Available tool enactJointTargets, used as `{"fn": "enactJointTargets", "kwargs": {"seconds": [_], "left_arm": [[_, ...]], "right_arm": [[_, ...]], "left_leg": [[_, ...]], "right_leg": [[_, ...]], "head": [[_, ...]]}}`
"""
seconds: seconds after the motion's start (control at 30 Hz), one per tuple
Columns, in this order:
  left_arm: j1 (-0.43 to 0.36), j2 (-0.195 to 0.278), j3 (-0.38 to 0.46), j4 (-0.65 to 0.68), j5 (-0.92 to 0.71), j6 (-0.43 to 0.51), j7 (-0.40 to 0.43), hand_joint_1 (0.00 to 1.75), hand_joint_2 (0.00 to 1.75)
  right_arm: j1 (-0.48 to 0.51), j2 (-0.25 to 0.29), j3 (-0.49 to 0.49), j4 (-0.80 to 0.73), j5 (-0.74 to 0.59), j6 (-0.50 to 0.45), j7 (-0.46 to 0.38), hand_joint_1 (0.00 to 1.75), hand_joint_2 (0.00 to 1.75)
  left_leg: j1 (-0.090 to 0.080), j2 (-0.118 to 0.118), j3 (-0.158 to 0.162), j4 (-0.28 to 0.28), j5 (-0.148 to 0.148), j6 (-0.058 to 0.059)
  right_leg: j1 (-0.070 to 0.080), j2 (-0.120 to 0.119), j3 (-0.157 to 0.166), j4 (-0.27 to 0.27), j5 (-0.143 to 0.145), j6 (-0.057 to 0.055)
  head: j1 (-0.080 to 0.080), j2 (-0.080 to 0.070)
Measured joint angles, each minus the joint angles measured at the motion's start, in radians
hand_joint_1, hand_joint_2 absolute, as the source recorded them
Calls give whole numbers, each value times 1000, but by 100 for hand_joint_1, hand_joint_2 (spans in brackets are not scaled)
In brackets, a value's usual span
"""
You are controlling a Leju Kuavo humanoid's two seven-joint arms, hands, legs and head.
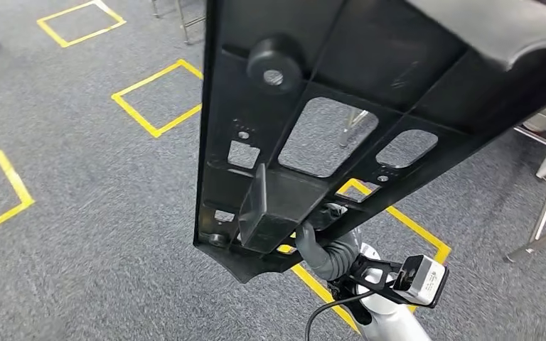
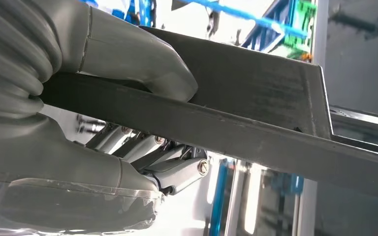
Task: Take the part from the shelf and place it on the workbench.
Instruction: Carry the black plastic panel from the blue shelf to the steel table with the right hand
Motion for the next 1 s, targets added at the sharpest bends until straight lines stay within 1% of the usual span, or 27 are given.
{"fn": "enactJointTargets", "kwargs": {"seconds": [0.03,0.07,0.1,0.17,0.2,0.23,0.27,0.3,0.33,0.37,0.4,0.43,0.47,0.53,0.57,0.6,0.63,0.67,0.7,0.73,0.77,0.8,0.83,0.9,0.93,0.97,1.0], "left_arm": [[-2,0,0,0,-1,0,0,0,175],[-3,0,0,0,-1,0,0,0,175],[-4,0,-1,0,-2,-1,1,0,175],[-3,-1,-1,0,1,0,4,0,175],[-2,-1,-1,0,3,0,6,0,175],[0,-1,-1,0,5,1,7,0,175],[2,-1,-1,0,8,2,7,0,175],[4,-1,0,0,10,3,7,0,175],[5,0,0,0,12,3,6,0,175],[6,0,0,0,13,4,6,0,175],[6,0,0,0,14,4,5,0,175],[5,0,0,0,14,3,5,0,175],[4,0,0,0,13,3,5,0,175],[1,0,0,0,10,2,4,0,175],[0,0,0,0,9,1,3,0,175],[0,0,0,0,8,1,2,0,175],[1,0,0,0,7,0,2,0,175],[2,1,0,0,7,0,1,0,175],[4,2,0,0,7,0,0,0,175],[5,2,0,0,7,0,0,0,175],[5,3,0,0,7,0,0,0,175],[5,3,0,0,7,0,0,0,175],[4,3,0,0,7,-1,0,0,175],[4,3,0,0,7,-1,-1,0,175],[3,3,0,0,7,-1,-2,0,175],[3,3,0,0,7,-2,-2,0,175],[2,3,0,0,7,-3,-2,0,175]], "right_arm": [[3,0,-1,-1,-1,0,0,175,175],[5,0,-2,-2,-2,0,0,175,175],[7,0,-3,-3,-4,1,0,175,175],[11,0,-3,-5,-6,4,-1,175,175],[15,1,-3,-5,-6,5,0,175,175],[19,1,-3,-5,-6,8,0,175,175],[22,1,-3,-5,-6,12,0,175,175],[24,1,-3,-5,-6,16,0,175,175],[24,1,-3,-5,-6,19,0,175,175],[24,1,-3,-4,-6,21,0,175,175],[23,1,-3,-4,-6,21,0,175,175],[23,1,-3,-4,-6,20,0,175,175],[23,1,-3,-4,-6,19,0,175,175],[26,1,-3,-4,-6,18,0,175,175],[28,1,-3,-5,-6,17,0,175,175],[29,0,-3,-5,-6,17,0,175,175],[30,0,-3,-6,-7,18,0,175,175],[31,0,-3,-6,-7,19,0,175,175],[33,0,-3,-6,-7,20,0,175,175],[37,-1,-3,-6,-6,22,0,175,175],[40,-2,-4,-6,-6,22,0,175,175],[42,-2,-4,-7,-6,22,0,175,175],[43,-3,-4,-7,-6,23,0,175,175],[43,-3,-4,-7,-6,26,0,175,175],[42,-3,-4,-8,-6,28,0,175,175],[42,-3,-4,-8,-6,30,0,175,175],[42,-3,-4,-8,-6,32,0,175,175]], "left_leg": [[2,2,4,0,-4,-5],[3,-10,3,11,-14,-10],[5,-30,-8,41,-33,-13],[8,-78,-65,161,-94,-18],[8,-89,-100,227,-119,-20],[9,-94,-125,271,-129,-22],[9,-96,-133,279,-118,-23],[9,-99,-123,247,-87,-23],[11,-108,-98,184,-45,-23],[13,-128,-70,118,-13,-22],[14,-147,-45,61,8,-20],[15,-163,-31,28,15,-17],[13,-170,-26,17,10,-12],[13,-152,-22,9,13,-1],[14,-141,-20,5,16,6],[15,-129,-17,-1,18,13],[15,-117,-15,-5,19,19],[13,-105,-14,-6,18,24],[11,-93,-15,-6,17,27],[9,-80,-14,-6,15,27],[8,-68,-13,-5,14,27],[8,-56,-12,-5,12,25],[7,-46,-8,-5,9,23],[5,-27,0,-4,2,15],[3,-19,4,-4,-2,9],[2,-11,7,-4,-4,3],[1,-2,9,-5,-6,-2]], "right_leg": [[-3,10,4,-6,2,-5],[-6,20,9,-12,5,-11],[-9,30,15,-19,9,-16],[-11,49,20,-24,10,-23],[-9,61,19,-23,10,-25],[-9,74,19,-21,9,-26],[-8,88,19,-19,7,-26],[-9,103,20,-15,5,-24],[-10,117,21,-11,3,-21],[-10,129,21,-6,-1,-17],[-10,140,19,-1,-4,-12],[-11,149,15,3,-5,-7],[-13,158,10,5,-5,-1],[-16,169,5,4,-2,10],[-15,155,1,12,-8,15],[-13,131,-11,37,-23,20],[-13,100,-33,81,-47,23],[-14,74,-66,144,-77,27],[-17,60,-102,212,-103,31],[-21,54,-130,263,-117,34],[-24,51,-143,281,-114,36],[-26,46,-133,259,-92,38],[-27,37,-104,200,-58,37],[-22,-3,-33,61,-6,29],[-18,-16,-11,19,5,23],[-14,-21,-4,3,5,17],[-10,-12,-4,3,5,12]], "head": [[0,0],[0,0],[0,0],[0,0],[0,0],[0,0],[0,0],[0,0],[0,0],[0,0],[0,0],[0,0],[0,0],[0,0],[0,0],[0,0],[0,0],[0,0],[0,0],[0,0],[0,0],[0,0],[0,0],[0,0],[0,0],[0,0],[0,0]]}}
